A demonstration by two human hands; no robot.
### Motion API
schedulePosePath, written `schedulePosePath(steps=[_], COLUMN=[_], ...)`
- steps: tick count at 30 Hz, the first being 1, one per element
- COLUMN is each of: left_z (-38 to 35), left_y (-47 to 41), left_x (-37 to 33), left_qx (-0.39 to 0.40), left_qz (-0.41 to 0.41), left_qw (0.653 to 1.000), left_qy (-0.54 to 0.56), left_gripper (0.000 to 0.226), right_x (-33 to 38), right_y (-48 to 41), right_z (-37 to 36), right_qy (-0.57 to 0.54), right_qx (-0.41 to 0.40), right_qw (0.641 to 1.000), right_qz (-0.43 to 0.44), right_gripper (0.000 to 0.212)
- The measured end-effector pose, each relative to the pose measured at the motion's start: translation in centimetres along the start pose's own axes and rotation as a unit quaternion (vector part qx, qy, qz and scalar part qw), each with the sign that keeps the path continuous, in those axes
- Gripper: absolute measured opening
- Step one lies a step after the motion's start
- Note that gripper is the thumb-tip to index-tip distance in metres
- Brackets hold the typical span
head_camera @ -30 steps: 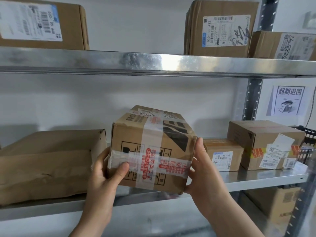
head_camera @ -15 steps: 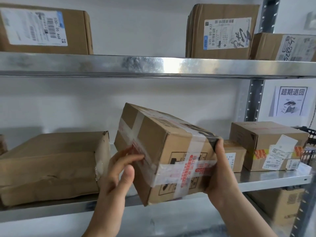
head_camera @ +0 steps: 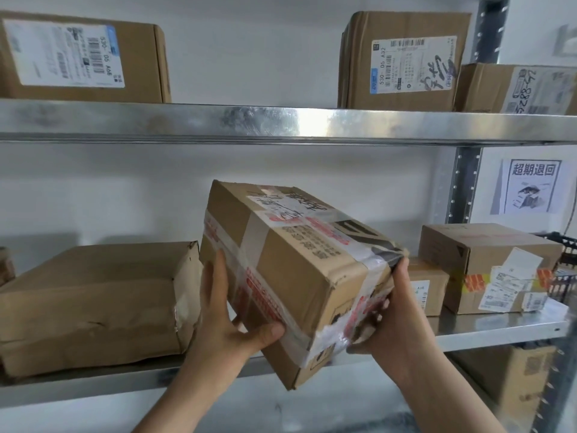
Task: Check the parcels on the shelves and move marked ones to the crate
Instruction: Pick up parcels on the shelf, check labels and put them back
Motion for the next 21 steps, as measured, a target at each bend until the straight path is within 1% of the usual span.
schedulePosePath(steps=[2, 4, 6, 8, 10, 11, 13, 14, 15, 17, 18, 21], left_z=[-0.5, -1.0, -1.6, -1.7, -1.0, -0.4, 1.3, 2.2, 3.0, 4.0, 4.3, 5.1], left_y=[0.2, 0.4, 0.5, 0.6, 0.5, 0.3, -0.5, -1.0, -1.7, -3.0, -3.5, -4.3], left_x=[0.9, 1.1, 1.2, 1.2, 0.8, 0.5, -0.7, -1.5, -2.2, -3.7, -4.4, -5.5], left_qx=[0.002, 0.003, 0.005, -0.004, -0.050, -0.092, -0.186, -0.220, -0.242, -0.248, -0.242, -0.201], left_qz=[-0.006, -0.016, -0.026, -0.042, -0.036, -0.028, -0.019, -0.017, -0.014, 0.003, 0.022, 0.087], left_qw=[1.000, 1.000, 0.999, 0.998, 0.996, 0.994, 0.982, 0.975, 0.970, 0.969, 0.970, 0.976], left_qy=[0.003, -0.017, -0.028, -0.049, -0.059, -0.047, -0.008, 0.006, 0.013, 0.013, 0.004, 0.000], left_gripper=[0.143, 0.143, 0.136, 0.124, 0.109, 0.103, 0.099, 0.098, 0.099, 0.097, 0.091, 0.046], right_x=[0.0, 0.2, 0.5, 0.6, 0.6, 0.7, 0.9, 0.9, 1.1, 1.1, 1.0, 0.7], right_y=[0.0, 0.0, 0.0, -0.3, -0.9, -1.1, -1.4, -1.4, -1.5, -1.6, -1.5, -1.5], right_z=[-0.2, -0.3, -0.3, 0.0, 0.7, 0.9, 1.2, 1.3, 1.3, 1.2, 1.1, 0.7], right_qy=[-0.025, -0.021, -0.001, 0.002, -0.012, -0.018, -0.017, -0.012, -0.008, -0.002, 0.006, 0.018], right_qx=[0.020, 0.049, 0.058, 0.049, 0.026, 0.025, 0.037, 0.046, 0.054, 0.064, 0.064, 0.061], right_qw=[0.999, 0.999, 0.998, 0.998, 0.997, 0.997, 0.995, 0.995, 0.994, 0.993, 0.993, 0.992], right_qz=[-0.017, -0.008, 0.021, 0.046, 0.065, 0.073, 0.087, 0.090, 0.094, 0.100, 0.103, 0.112], right_gripper=[0.085, 0.081, 0.072, 0.058, 0.053, 0.056, 0.068, 0.067, 0.063, 0.058, 0.057, 0.064])
Point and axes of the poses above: each hand's wrist, its own y-axis away from the middle knuckle, its own z-axis out of the back of the hand, x = y × z, the point moved 3 cm from there along -y, towards the middle knuckle, and after that the axes turned 2 degrees about -x, right-handed, at the moved point
